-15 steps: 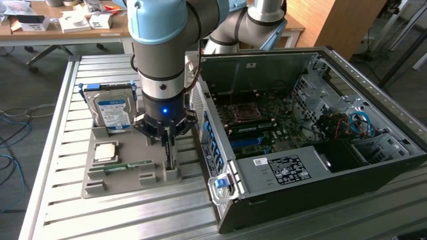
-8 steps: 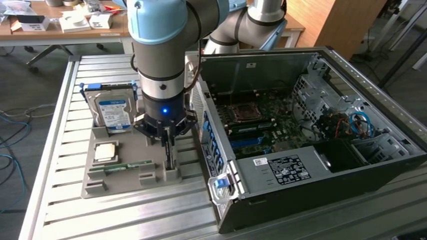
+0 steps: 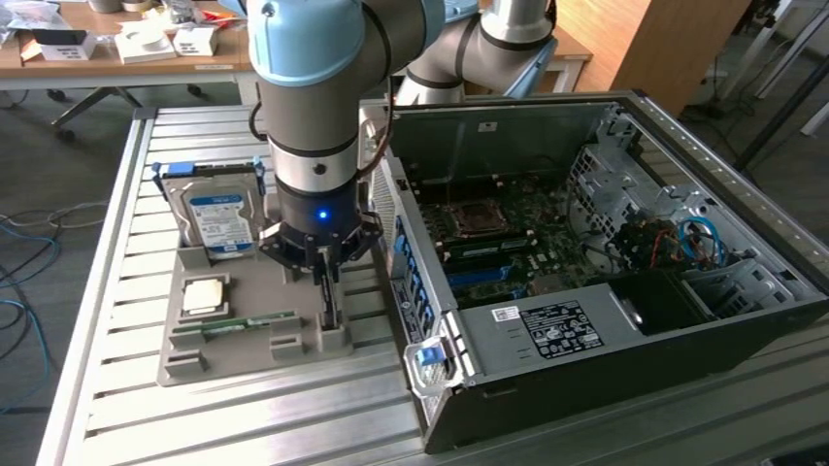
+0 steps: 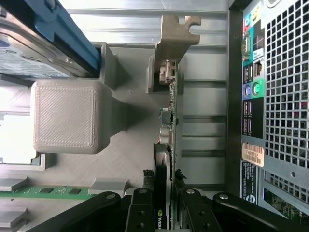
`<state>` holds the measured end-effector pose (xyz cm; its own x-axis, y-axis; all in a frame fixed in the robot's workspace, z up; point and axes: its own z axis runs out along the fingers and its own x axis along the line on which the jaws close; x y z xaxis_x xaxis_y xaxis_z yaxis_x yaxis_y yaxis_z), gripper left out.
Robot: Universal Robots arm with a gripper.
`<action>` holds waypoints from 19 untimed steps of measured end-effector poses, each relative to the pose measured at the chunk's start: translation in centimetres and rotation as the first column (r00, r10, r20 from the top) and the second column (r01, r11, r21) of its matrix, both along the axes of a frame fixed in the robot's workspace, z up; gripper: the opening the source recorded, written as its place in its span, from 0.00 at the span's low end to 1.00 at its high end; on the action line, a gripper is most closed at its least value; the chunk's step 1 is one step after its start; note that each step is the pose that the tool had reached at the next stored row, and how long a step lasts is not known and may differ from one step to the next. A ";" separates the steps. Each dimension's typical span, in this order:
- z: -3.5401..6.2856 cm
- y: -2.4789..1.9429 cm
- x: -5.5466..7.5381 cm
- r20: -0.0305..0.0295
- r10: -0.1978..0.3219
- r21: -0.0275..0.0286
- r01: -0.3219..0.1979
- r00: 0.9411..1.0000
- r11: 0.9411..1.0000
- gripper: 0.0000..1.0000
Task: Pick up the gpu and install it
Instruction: 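Pick up the gpu and move the gpu toward the slot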
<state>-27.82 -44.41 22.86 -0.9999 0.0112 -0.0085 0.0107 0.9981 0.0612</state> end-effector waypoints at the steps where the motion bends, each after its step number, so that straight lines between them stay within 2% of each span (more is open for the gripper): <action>1: 0.00 0.00 0.0 0.000 0.000 0.000 0.000 1.000 1.000 0.26; 19: 0.58 0.00 0.0 0.000 -0.013 0.000 0.013 1.000 1.000 0.26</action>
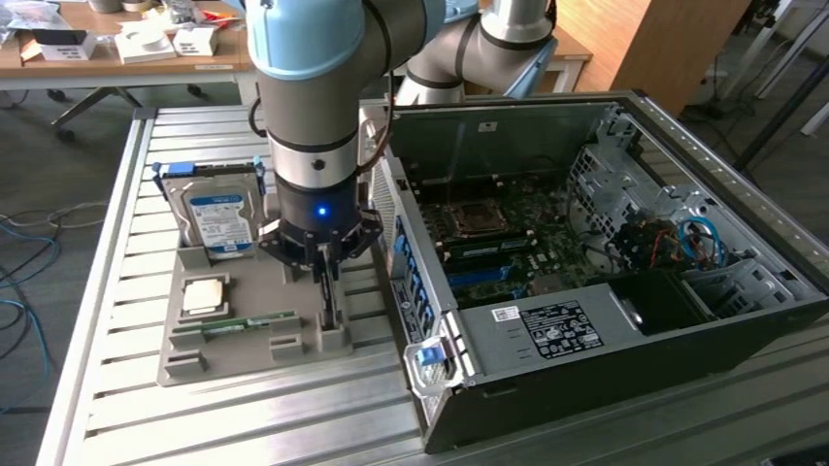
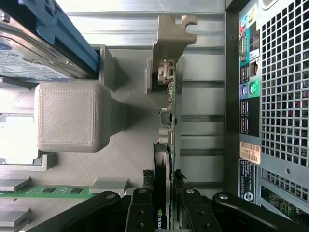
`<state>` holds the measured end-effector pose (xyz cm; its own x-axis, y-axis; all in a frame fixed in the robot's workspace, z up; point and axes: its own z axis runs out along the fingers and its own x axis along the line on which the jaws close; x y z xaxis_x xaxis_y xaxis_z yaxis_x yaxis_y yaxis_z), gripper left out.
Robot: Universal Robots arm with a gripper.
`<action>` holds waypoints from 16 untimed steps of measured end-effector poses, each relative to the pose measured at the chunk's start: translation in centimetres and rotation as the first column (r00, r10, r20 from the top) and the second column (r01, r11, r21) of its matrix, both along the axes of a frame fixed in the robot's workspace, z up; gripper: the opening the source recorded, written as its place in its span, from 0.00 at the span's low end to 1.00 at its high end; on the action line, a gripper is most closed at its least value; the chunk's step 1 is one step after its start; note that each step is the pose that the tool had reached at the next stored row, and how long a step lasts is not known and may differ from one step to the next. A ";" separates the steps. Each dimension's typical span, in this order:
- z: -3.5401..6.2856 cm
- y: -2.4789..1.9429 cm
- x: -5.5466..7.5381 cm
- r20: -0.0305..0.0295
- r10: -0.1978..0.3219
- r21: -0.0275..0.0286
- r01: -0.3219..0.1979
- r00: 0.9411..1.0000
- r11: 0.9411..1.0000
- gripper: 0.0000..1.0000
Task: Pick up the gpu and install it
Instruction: 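Pick up the gpu and move the gpu toward the slot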
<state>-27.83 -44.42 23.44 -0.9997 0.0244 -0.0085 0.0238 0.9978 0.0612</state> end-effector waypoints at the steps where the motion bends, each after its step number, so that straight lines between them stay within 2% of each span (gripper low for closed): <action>1: 0.10 0.00 0.0 0.000 0.000 0.000 0.000 1.000 1.000 0.26; 16: 2.24 0.00 0.0 0.000 0.000 0.000 0.000 1.000 1.000 0.26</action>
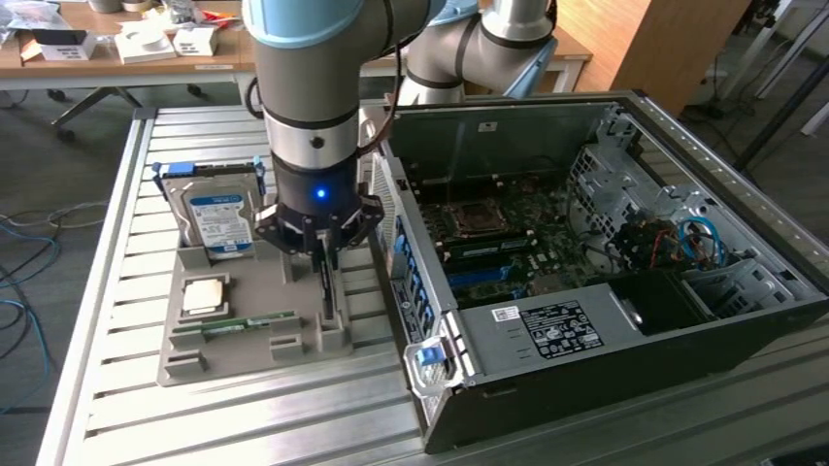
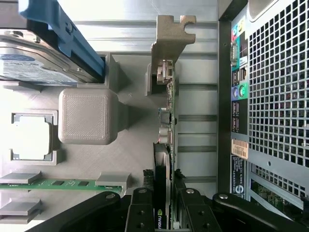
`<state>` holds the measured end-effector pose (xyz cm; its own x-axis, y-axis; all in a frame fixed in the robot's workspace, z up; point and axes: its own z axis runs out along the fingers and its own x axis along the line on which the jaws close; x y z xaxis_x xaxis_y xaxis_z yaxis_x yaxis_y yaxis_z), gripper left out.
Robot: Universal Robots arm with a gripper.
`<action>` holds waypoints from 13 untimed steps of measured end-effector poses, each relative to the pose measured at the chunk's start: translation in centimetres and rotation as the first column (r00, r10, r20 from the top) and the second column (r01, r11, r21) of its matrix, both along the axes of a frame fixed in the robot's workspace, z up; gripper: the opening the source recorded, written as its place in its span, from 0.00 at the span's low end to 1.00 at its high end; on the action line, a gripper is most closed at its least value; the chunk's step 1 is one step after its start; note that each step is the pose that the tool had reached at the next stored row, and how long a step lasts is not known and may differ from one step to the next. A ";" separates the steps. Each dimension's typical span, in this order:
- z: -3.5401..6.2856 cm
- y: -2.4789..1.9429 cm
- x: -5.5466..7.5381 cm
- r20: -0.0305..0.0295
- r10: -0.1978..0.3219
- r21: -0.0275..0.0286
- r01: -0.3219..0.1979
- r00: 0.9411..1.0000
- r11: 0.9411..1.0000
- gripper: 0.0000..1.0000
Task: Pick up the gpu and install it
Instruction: 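Pick up the gpu and move the gpu toward the slot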
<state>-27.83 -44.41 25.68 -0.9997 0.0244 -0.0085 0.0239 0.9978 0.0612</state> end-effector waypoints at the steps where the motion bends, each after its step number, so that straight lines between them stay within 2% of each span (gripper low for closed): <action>1: 0.18 0.00 0.0 0.000 0.000 0.000 0.000 1.000 1.000 0.26; 13: 2.75 0.00 0.0 0.000 0.000 0.000 0.000 1.000 1.000 0.26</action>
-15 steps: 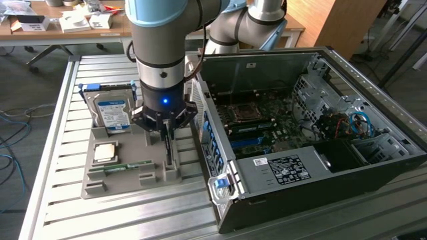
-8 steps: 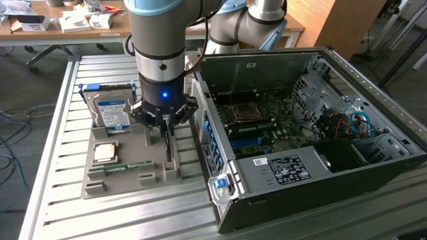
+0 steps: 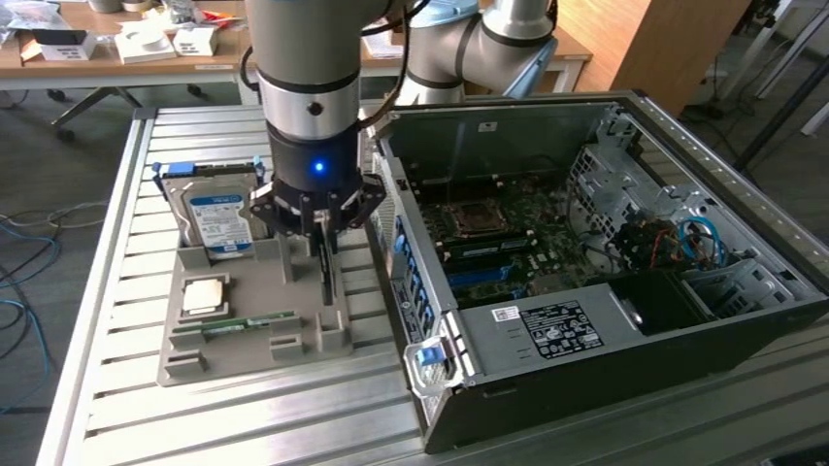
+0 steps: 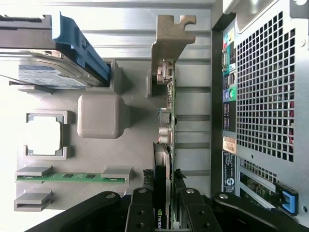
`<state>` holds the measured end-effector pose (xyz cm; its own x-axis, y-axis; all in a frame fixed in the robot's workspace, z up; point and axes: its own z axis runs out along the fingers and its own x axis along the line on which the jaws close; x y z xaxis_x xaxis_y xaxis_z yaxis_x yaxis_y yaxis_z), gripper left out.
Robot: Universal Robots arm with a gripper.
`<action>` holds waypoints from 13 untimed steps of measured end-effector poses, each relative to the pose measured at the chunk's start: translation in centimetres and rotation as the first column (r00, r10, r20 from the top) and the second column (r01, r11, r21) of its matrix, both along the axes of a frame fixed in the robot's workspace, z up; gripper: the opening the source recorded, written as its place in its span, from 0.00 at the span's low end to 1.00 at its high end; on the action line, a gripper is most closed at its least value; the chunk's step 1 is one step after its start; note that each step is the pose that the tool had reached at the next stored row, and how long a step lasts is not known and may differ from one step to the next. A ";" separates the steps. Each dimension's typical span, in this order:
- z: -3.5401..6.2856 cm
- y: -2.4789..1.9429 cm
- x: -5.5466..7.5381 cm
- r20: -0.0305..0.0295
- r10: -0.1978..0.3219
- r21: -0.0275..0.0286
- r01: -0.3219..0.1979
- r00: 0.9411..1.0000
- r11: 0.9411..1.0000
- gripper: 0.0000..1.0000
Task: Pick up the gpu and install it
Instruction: 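Pick up the gpu and move the gpu toward the slot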
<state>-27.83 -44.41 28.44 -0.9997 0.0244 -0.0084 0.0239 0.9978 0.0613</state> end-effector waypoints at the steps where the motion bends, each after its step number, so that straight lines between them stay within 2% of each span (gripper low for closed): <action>1: 0.22 0.00 0.0 0.000 0.000 0.000 0.000 1.000 1.000 0.26; 13: 3.21 0.00 0.0 0.000 0.000 0.000 0.000 1.000 1.000 0.26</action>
